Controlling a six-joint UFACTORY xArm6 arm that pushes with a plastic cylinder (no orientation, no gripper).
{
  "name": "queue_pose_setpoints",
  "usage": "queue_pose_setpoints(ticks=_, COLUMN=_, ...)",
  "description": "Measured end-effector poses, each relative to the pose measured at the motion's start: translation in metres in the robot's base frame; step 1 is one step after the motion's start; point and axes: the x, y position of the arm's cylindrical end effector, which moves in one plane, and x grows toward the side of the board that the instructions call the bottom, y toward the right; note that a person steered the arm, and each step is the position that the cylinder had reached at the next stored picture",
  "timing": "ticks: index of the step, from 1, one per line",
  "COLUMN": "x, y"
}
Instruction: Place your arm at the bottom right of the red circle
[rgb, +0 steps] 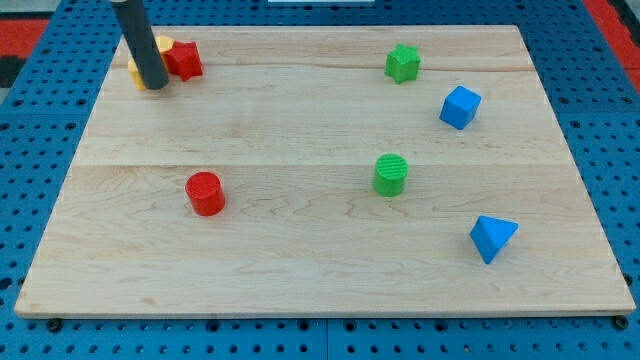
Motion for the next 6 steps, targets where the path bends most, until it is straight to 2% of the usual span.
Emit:
queue_pose_setpoints(ticks=1, x=0.060, y=0.050)
queue_pose_setpoints(ticks=2, x=0.127, y=0.124)
queue_pose_setpoints(ticks=3, x=0.217, y=0.126)
queue_pose_setpoints(ticks=4, x=0.269, y=0.103)
queue_pose_setpoints(ticks=5, x=0.249, y=0.086)
queue_pose_setpoints(ticks=6, x=0.222, y=0.115)
